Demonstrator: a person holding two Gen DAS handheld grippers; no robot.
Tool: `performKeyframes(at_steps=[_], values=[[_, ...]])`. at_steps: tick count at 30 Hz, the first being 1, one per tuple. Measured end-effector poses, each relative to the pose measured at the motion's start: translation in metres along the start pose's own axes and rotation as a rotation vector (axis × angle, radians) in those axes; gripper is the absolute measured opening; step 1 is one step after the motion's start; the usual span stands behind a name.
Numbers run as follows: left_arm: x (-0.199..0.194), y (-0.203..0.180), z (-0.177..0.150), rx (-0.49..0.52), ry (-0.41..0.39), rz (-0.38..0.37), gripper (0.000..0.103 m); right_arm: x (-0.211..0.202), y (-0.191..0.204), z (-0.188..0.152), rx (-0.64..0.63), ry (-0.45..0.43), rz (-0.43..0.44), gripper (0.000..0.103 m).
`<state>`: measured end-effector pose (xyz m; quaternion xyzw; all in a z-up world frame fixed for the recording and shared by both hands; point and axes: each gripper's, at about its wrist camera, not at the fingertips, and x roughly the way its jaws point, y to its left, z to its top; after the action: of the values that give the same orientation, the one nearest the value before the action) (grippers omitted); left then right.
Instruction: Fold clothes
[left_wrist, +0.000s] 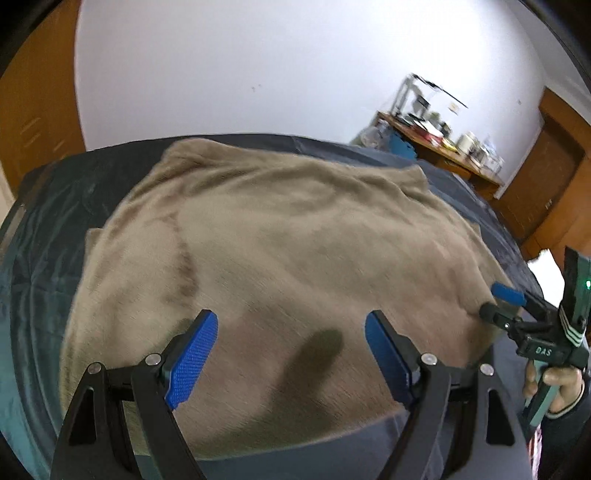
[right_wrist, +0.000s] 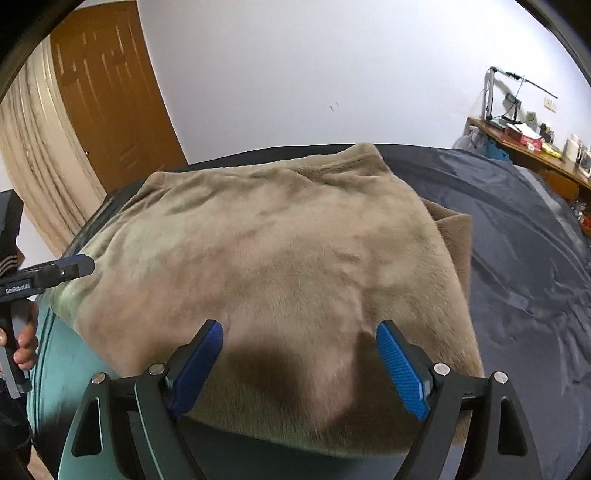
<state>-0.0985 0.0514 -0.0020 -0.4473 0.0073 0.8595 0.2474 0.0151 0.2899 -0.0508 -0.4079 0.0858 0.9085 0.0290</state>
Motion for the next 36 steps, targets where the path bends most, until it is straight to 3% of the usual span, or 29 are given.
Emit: performKeyframes(at_steps=[3, 11, 24, 29, 36], values=[[0.016, -0.001, -0.009, 0.005, 0.037, 0.038, 0.085, 0.005, 0.002, -0.009, -0.021, 0.022, -0.011, 0.087], [0.021, -0.005, -0.020, 0.065, -0.002, 0.075, 0.086, 0.007, -0.002, -0.015, -0.013, 0.017, -0.010, 0.087], [-0.005, -0.008, -0.013, -0.003, -0.038, -0.016, 0.087, -0.047, -0.075, -0.035, 0.342, -0.097, 0.114, 0.087], [0.000, -0.011, -0.014, -0.001, -0.037, -0.034, 0.087, -0.055, -0.079, -0.046, 0.407, -0.100, 0.094, 0.087], [0.010, -0.006, -0.021, -0.011, -0.026, -0.051, 0.087, -0.043, -0.093, -0.063, 0.578, -0.032, 0.149, 0.087]])
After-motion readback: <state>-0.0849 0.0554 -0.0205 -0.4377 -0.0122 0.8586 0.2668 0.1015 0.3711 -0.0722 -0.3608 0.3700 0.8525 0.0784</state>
